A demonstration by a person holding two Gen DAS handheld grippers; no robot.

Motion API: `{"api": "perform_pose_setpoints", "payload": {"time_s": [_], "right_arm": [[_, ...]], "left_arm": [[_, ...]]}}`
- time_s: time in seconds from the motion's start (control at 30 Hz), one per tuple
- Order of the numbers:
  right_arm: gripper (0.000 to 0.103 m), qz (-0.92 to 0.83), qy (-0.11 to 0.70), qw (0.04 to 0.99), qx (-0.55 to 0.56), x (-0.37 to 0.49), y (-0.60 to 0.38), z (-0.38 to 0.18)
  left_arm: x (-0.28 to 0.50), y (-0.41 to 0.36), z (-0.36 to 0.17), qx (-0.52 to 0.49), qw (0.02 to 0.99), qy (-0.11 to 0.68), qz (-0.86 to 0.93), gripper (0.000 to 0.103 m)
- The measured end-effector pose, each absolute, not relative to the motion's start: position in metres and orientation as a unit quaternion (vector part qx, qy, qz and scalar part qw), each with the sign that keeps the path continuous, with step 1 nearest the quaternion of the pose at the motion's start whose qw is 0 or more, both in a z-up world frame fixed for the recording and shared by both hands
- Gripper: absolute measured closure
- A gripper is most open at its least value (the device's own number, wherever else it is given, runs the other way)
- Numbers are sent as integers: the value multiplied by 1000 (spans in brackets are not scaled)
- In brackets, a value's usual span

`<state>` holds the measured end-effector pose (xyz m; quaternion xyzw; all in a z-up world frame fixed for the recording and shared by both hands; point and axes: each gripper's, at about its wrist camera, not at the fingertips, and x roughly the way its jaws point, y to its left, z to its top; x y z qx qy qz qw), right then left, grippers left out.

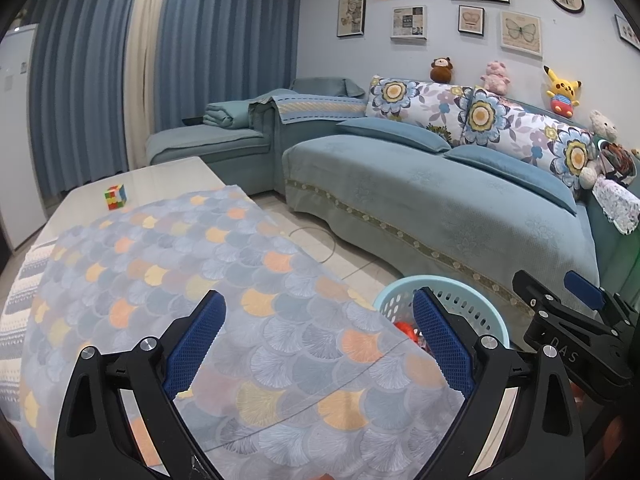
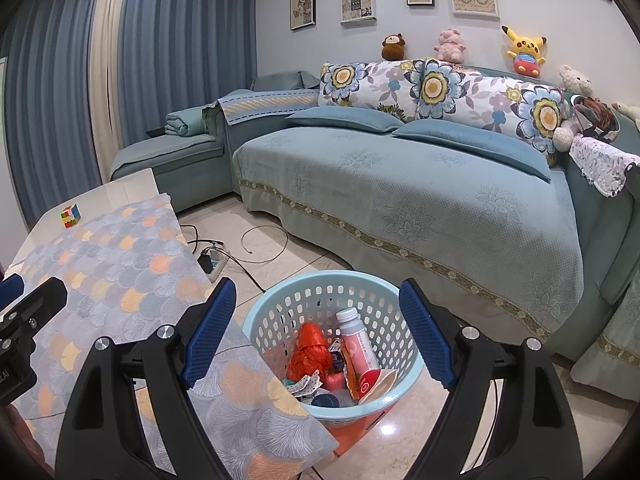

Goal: Collect trash

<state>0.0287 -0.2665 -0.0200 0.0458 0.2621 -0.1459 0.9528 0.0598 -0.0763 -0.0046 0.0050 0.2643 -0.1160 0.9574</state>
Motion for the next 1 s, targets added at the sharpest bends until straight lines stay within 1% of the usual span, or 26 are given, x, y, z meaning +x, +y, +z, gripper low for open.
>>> {"api": "perform_pose_setpoints", "payload": {"time_s": [1.0], "right_arm": [[24,-147,261,953,46,28,-265,-20]], "left_arm": [[59,-78,-4,10,958,264,-115,11]]}}
